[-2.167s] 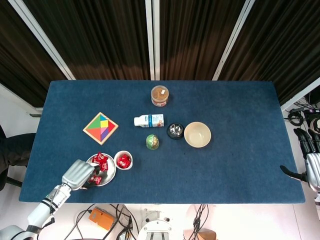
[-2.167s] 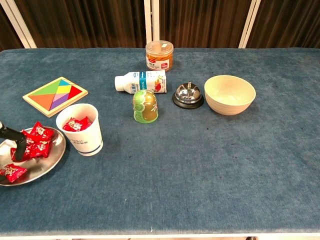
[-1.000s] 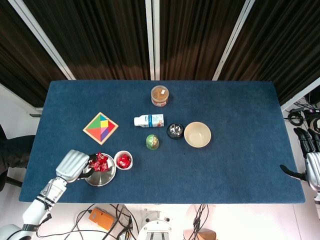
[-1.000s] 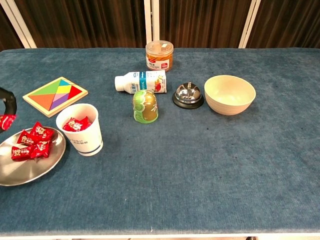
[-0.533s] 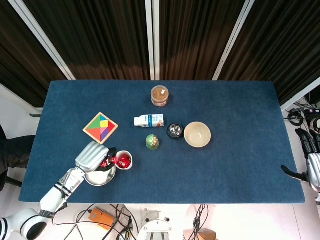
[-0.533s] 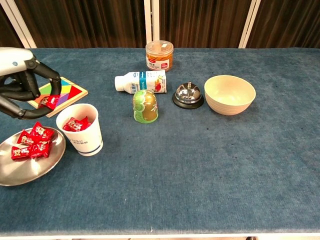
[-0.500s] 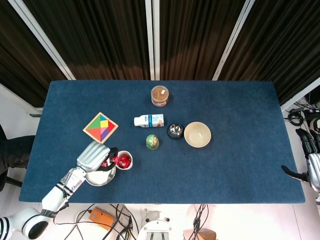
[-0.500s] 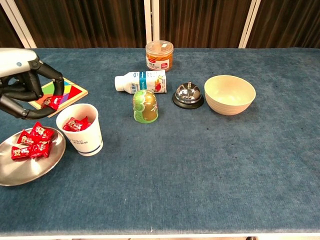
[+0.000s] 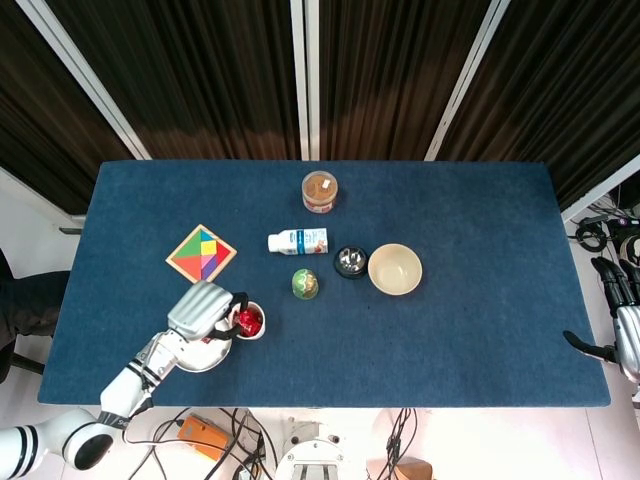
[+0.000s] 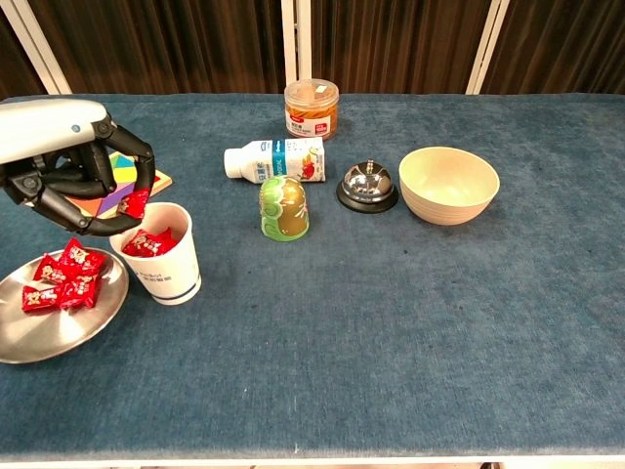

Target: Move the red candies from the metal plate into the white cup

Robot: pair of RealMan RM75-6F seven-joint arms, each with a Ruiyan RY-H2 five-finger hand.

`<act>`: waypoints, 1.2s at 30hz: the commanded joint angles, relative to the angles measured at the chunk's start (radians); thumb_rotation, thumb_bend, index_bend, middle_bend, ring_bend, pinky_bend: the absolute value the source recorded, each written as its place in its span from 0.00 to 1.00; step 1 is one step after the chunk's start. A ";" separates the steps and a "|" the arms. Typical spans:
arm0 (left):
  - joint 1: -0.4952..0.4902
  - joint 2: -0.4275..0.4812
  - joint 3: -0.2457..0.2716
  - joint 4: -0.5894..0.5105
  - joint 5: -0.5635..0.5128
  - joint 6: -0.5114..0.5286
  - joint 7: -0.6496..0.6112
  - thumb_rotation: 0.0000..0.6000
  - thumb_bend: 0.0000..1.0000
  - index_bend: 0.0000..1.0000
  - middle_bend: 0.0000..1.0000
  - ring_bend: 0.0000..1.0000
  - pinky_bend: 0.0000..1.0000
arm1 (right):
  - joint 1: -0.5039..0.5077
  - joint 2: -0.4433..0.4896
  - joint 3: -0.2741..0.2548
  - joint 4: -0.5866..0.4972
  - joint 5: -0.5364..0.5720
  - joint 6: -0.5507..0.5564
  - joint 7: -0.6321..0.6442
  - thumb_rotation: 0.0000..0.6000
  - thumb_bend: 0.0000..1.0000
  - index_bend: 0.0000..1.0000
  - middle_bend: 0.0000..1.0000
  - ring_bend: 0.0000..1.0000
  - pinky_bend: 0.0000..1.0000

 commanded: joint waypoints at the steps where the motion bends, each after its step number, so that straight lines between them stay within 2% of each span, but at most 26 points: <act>1: -0.006 -0.009 -0.001 0.004 -0.002 -0.002 -0.003 1.00 0.25 0.52 1.00 0.95 0.89 | -0.001 -0.001 0.000 0.001 0.001 -0.001 0.001 1.00 0.22 0.00 0.14 0.00 0.13; 6: -0.016 -0.029 -0.008 0.014 -0.010 -0.001 0.000 1.00 0.22 0.51 1.00 0.95 0.89 | -0.001 0.000 -0.001 0.000 -0.001 0.000 0.001 1.00 0.22 0.00 0.14 0.00 0.13; 11: -0.003 -0.017 -0.003 -0.013 -0.025 0.027 0.030 1.00 0.12 0.31 0.99 0.95 0.89 | -0.005 0.007 0.001 -0.004 -0.002 0.010 0.002 1.00 0.22 0.00 0.14 0.00 0.13; 14: 0.015 -0.007 0.005 -0.024 -0.017 0.059 0.034 1.00 0.09 0.26 0.99 0.95 0.89 | -0.006 0.009 0.002 -0.007 -0.007 0.016 0.004 1.00 0.22 0.00 0.14 0.00 0.13; 22: 0.097 0.049 0.038 -0.031 0.017 0.172 -0.026 1.00 0.08 0.26 0.99 0.95 0.89 | -0.009 0.018 0.004 -0.013 -0.015 0.026 0.008 1.00 0.22 0.00 0.14 0.00 0.13; 26: 0.149 0.054 0.061 -0.006 0.013 0.222 -0.067 1.00 0.09 0.32 0.99 0.95 0.89 | -0.006 0.026 0.008 -0.021 -0.020 0.030 0.005 1.00 0.22 0.00 0.14 0.00 0.13; 31: 0.194 0.027 0.098 0.038 0.012 0.235 -0.106 1.00 0.11 0.39 0.99 0.95 0.89 | -0.001 0.030 0.008 -0.033 -0.030 0.028 -0.005 1.00 0.22 0.00 0.14 0.00 0.13; 36: 0.201 -0.041 0.122 0.098 0.018 0.200 -0.093 1.00 0.12 0.41 0.99 0.95 0.89 | 0.003 0.030 0.005 -0.043 -0.039 0.025 -0.014 1.00 0.22 0.00 0.14 0.00 0.13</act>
